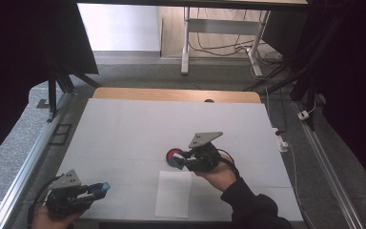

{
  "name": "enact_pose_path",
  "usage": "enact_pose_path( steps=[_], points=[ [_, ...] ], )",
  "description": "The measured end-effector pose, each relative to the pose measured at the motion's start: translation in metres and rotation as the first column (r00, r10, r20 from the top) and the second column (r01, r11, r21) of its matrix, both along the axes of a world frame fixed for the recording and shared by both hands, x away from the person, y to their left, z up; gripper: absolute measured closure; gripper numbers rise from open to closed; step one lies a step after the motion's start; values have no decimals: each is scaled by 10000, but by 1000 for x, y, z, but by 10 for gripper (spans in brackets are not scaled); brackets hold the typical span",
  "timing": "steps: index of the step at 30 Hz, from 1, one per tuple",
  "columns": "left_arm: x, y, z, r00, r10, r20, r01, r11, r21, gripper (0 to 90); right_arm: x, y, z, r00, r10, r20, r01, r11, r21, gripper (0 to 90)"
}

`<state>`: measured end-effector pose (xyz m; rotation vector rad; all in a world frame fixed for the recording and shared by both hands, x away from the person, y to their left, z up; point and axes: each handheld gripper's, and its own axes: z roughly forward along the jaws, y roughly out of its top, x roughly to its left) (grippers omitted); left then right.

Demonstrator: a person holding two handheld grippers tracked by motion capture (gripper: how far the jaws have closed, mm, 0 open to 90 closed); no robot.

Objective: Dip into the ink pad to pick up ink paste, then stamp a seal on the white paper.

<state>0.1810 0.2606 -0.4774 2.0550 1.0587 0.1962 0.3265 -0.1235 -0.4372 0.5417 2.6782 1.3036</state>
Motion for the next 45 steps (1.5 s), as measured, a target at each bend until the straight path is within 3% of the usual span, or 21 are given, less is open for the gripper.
enact_pose_path(
  steps=[15, 28, 45],
  points=[
    [0, 0, 0, 10000, -34, -24, 34, 10000, -22, 675, -24, -7, 0, 9997, 225, -70, -224, 9997, 121, 713],
    [0, 0, 0, 10000, -59, -30, 59, 10000, -9, 675, -33, -12, -5, 9995, 279, -139, -279, 9996, 20, 713],
    [1, 0, 0, 10000, -69, -54, 69, 10000, -17, 675, -40, -4, -17, 9983, 574, -73, -577, 9964, -615, 713]
  ],
)
